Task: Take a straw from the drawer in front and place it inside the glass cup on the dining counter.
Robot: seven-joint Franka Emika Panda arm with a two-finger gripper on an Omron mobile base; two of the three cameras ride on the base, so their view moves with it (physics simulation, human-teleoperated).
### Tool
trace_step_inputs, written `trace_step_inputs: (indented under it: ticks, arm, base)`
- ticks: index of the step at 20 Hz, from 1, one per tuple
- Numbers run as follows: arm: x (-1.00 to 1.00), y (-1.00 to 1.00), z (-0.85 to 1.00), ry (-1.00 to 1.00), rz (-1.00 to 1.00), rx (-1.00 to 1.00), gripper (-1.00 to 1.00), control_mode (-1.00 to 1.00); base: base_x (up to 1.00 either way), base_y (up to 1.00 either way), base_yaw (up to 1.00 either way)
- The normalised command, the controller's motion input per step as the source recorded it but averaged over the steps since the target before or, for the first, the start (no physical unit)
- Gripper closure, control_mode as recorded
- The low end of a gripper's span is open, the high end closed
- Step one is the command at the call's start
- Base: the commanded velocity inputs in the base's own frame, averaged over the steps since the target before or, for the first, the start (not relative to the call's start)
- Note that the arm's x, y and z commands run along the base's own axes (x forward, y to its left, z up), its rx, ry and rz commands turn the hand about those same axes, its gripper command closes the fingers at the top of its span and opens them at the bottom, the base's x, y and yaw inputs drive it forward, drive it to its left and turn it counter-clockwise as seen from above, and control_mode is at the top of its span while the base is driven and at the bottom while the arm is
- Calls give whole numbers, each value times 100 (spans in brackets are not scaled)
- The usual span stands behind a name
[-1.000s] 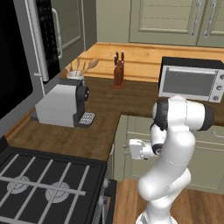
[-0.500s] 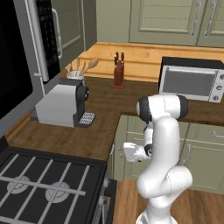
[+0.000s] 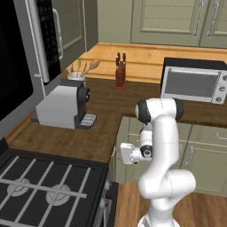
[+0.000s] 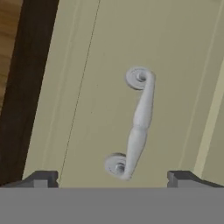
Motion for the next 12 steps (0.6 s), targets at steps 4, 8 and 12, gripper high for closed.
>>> trace_step_inputs:
  ticks: [4, 8, 12]
  arm:
    - [58, 24, -20, 15, 0, 0, -100, -100]
    - [31, 15, -40, 8, 0, 0, -100, -100]
    - [21, 3, -60, 5, 0, 0, -100, -100]
  base:
    - [0, 0, 0]
    - [0, 0, 0]
    - [0, 0, 0]
